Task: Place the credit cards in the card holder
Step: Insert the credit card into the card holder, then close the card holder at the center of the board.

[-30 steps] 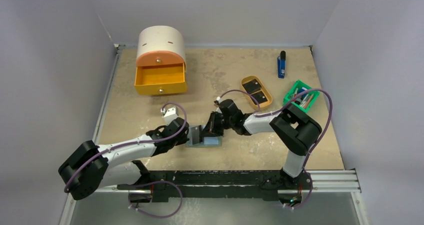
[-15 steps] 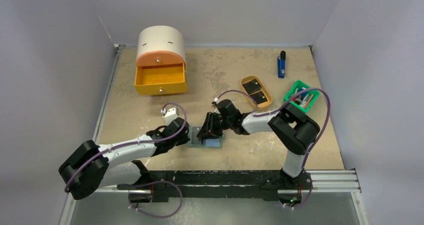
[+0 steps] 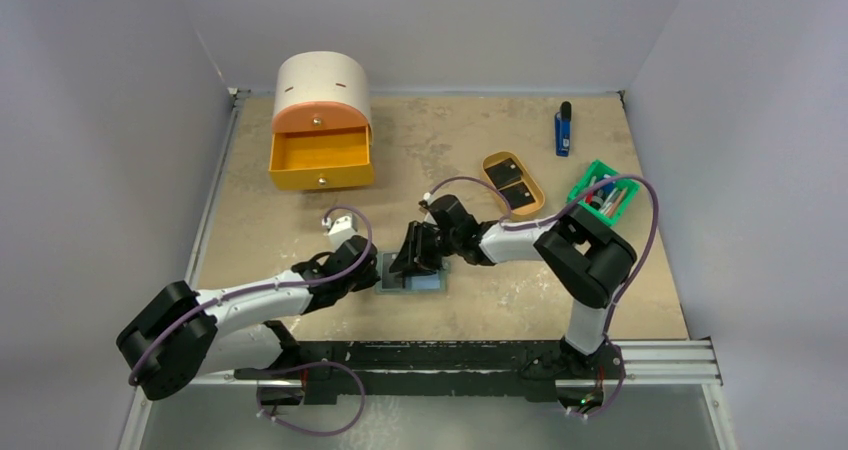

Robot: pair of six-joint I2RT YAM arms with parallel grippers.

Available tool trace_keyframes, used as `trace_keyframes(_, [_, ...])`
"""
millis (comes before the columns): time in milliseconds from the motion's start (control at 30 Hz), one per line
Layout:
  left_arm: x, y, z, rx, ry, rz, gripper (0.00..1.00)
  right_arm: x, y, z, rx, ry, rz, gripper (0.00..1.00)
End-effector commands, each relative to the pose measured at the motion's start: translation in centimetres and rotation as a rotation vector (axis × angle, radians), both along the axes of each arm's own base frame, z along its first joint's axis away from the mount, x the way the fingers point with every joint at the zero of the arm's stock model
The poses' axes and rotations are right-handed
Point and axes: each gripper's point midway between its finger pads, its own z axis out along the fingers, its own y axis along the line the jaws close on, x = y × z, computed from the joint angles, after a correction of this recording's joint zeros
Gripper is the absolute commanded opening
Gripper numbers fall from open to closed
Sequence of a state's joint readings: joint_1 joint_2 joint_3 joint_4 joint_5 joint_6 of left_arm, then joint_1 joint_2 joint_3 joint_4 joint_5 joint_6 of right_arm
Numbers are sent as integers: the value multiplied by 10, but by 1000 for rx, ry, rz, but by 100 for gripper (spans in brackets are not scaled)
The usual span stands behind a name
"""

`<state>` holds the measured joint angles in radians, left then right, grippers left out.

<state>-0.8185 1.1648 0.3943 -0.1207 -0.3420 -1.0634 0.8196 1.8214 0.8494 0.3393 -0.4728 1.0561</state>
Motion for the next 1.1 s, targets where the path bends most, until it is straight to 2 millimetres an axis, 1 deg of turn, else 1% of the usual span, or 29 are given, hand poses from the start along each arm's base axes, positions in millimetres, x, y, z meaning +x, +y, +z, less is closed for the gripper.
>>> trace_keyframes(0, [3, -18, 16, -103, -27, -21, 0, -3, 15, 23, 54, -39, 66, 43])
trace_keyframes(67, [5, -12, 19, -79, -34, -8, 0, -7, 9, 29, 35, -38, 68, 43])
trace_keyframes(133, [6, -7, 24, -58, -49, 4, 0, -4, -2, 37, -23, -78, 50, 44])
trace_keyframes(200, [8, 0, 29, -37, -67, 21, 0, 0, -15, 46, -96, -125, 40, 48])
trace_keyframes(233, [9, 3, 32, -29, -76, 28, 0, -1, -23, 49, -133, -141, 45, 50])
trace_keyframes(267, [9, 5, 34, -22, -85, 34, 0, -1, -29, 57, -158, -160, 43, 53])
trace_keyframes(367, [11, 9, 43, -16, -104, 45, 0, -2, -52, 74, -243, -204, 24, 55])
trace_keyframes(467, [12, 11, 52, -14, -117, 51, 1, 2, -85, 80, -369, -255, -53, 55])
trace_keyframes(500, [12, 13, 55, -10, -123, 56, 2, 1, -99, 77, -421, -259, -67, 55])
trace_keyframes(533, [12, 15, 56, -4, -125, 60, 3, -1, -108, 75, -451, -266, -74, 56])
trace_keyframes(567, [13, 17, 59, 1, -134, 67, 5, -3, -116, 70, -477, -265, -72, 57])
trace_keyframes(633, [13, 23, 62, 18, -143, 83, 11, -9, -122, 60, -504, -245, -54, 57])
trace_keyframes(733, [12, 31, 63, 40, -151, 106, 24, -12, -122, 48, -525, -215, -38, 58])
trace_keyframes(800, [11, 35, 62, 49, -148, 117, 29, -9, -120, 41, -534, -209, -36, 59])
trace_keyframes(900, [8, 39, 59, 51, -143, 128, 31, -3, -117, 28, -567, -198, -34, 59])
trace_keyframes(1000, [5, 42, 57, 46, -142, 133, 32, 3, -115, 21, -588, -194, -44, 58])
trace_keyframes(1067, [3, 43, 56, 41, -140, 128, 32, 7, -118, 16, -611, -198, -58, 56])
